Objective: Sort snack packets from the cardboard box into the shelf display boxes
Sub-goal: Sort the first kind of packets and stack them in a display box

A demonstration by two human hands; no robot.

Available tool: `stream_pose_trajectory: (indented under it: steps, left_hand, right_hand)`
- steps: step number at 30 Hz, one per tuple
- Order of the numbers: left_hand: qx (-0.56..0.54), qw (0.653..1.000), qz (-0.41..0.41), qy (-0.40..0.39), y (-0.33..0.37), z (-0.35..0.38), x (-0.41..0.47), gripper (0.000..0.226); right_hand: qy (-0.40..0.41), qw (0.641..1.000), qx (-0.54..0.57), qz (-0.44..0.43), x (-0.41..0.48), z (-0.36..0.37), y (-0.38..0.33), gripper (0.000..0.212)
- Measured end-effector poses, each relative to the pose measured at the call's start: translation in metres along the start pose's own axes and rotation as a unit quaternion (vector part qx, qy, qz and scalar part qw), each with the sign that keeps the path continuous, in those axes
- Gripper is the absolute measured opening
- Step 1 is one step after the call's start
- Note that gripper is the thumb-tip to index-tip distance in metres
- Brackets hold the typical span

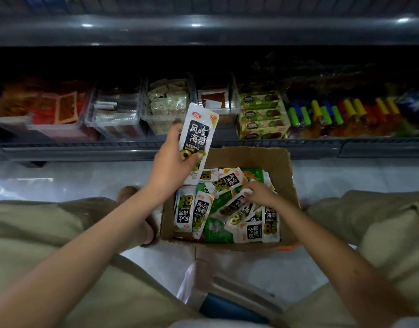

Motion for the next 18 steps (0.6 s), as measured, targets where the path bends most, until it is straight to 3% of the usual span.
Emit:
stream_pose_trajectory:
  steps: [2, 5, 10, 13, 18]
  left_hand:
    - [0.002, 1.0, 0.009, -0.008, 0.003, -0.001, -0.001, 0.073]
    - [0.014, 0.999, 0.033, -0.016, 0.008, -0.005, -0.001, 0.085]
    - [0.027, 0.999, 0.036, -0.014, 0.009, -0.013, 0.012, 0.05]
    - [-0.059, 0.997, 0.046, -0.016, 0.025, -0.015, 0.016, 0.035]
    - [-0.2, 0.978, 0.056, -0.03, 0.05, -0.022, 0.022, 0.024]
  right_hand:
    - [0.026, 0.997, 0.065, -0.031, -0.007, -0.036, -0.035, 0.031]
    - [0.061, 0.981, 0.155, -0.094, -0.033, -0.092, -0.093, 0.017]
    - [0.065, 0.937, 0.28, -0.201, -0.085, -0.151, -0.176, 0.01]
    - [0.083, 0.926, 0.279, -0.241, -0.096, -0.168, -0.209, 0.011]
    - [0.189, 0.927, 0.162, -0.281, -0.099, -0.194, -0.243, 0.021]
Point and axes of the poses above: each hand's wrist, its own x-axis towards the middle knuckle, its own z-axis out of the palm, y = z × x, the point moved 9 cm from there along x, towards the middle knuckle
